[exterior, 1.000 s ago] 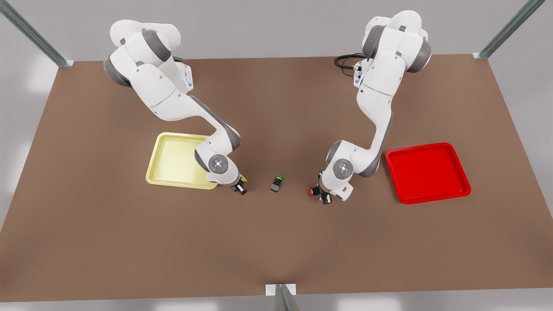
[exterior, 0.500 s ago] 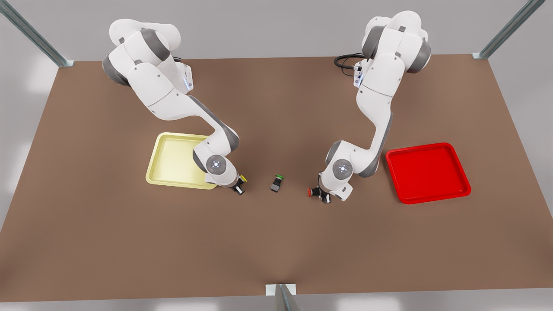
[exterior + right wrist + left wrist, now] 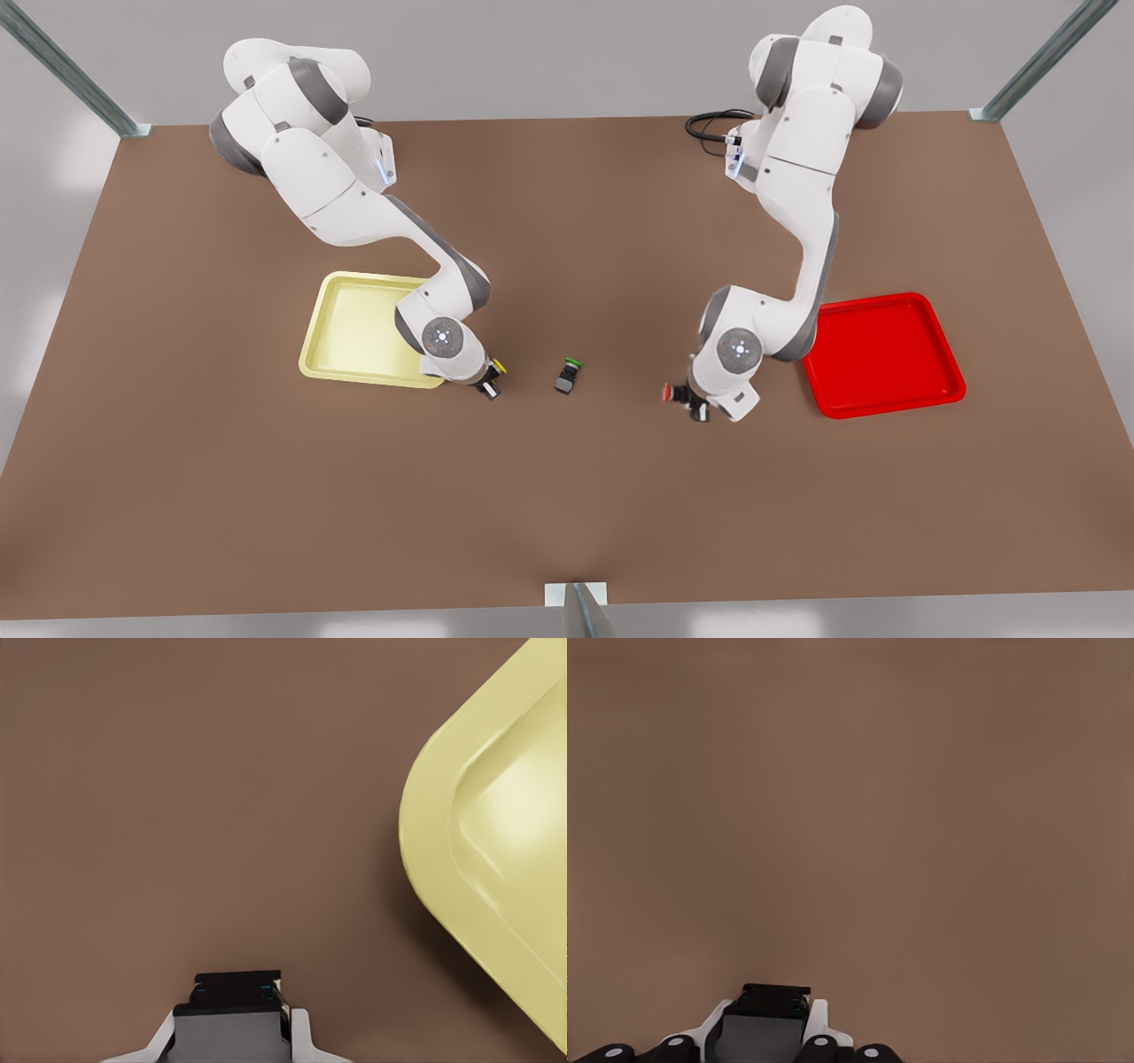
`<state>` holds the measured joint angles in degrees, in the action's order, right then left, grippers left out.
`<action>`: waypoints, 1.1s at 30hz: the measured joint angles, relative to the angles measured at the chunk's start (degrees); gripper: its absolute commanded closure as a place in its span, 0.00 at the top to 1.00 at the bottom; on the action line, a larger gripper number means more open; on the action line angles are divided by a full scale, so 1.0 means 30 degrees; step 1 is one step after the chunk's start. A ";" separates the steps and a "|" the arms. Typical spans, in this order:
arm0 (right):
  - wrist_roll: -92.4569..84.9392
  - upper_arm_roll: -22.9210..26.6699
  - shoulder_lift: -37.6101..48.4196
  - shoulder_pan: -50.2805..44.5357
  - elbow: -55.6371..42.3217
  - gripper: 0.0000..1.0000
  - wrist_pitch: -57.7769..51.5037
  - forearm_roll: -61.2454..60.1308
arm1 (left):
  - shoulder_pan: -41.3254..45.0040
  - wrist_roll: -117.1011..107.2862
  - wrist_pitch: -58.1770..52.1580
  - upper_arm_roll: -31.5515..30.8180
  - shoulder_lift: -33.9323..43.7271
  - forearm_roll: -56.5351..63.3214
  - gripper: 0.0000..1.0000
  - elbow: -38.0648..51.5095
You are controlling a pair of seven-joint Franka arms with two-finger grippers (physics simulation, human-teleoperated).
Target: Place the switches on the corresponding trays according to their colors
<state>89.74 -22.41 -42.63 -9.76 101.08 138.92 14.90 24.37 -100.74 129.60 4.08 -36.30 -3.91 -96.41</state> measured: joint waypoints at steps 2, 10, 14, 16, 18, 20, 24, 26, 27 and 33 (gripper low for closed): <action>0.0000 0.0000 0.0000 0.0000 0.0000 0.49 0.0005 -0.0016 | -0.0157 0.2433 -0.0796 0.1398 0.0273 -0.0073 0.50 -0.0001; -0.0734 -0.0159 0.1834 0.1020 0.1092 0.49 -0.0223 0.0026 | -0.0952 1.2152 -0.1691 0.6268 0.1129 -0.1675 0.50 -0.1799; -0.3518 -0.0304 0.4470 0.3074 0.3910 0.49 -0.0194 0.0002 | -0.0935 1.4409 -0.0109 0.7584 0.2570 -0.2681 0.50 -0.4808; -0.4794 -0.0322 0.5453 0.3911 0.4926 0.50 -0.0224 -0.0031 | -0.0936 1.6749 0.0035 0.8819 0.2550 -0.3298 0.50 -0.5409; -0.6021 -0.0322 0.6228 0.4593 0.6067 0.50 -0.0224 -0.0037 | -0.0993 1.8824 0.0249 0.9967 0.2391 -0.4033 0.50 -0.5713; -0.6725 -0.0322 0.7024 0.5304 0.7399 0.50 -0.0181 -0.0038 | -0.2474 2.0819 0.0307 1.0065 0.2229 -0.4563 0.51 -0.5715; -0.7312 -0.0263 0.7324 0.5654 0.9222 1.00 0.0249 -0.0023 | -0.3026 2.1922 0.0222 1.0064 0.1668 -0.5863 1.00 -0.5715; -0.7266 -0.0287 0.7457 0.5678 0.9228 1.00 0.0162 -0.0017 | -0.3022 2.1921 0.0112 1.0064 0.1696 -0.6083 1.00 -0.5710; -0.7265 -0.0276 0.7470 0.5709 0.9228 1.00 0.0157 -0.0017 | -0.2997 2.1921 0.0023 1.0092 0.1776 -0.6162 1.00 -0.5686; -0.9719 -0.0289 1.1114 0.5858 0.5718 1.00 -0.5428 -0.0765 | -0.1775 2.7328 -0.5665 0.9893 0.3814 -0.6232 1.00 -0.1234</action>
<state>60.58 -23.28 -9.29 7.82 118.23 122.64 12.61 19.05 -18.76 112.60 33.76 -24.86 -22.61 -100.11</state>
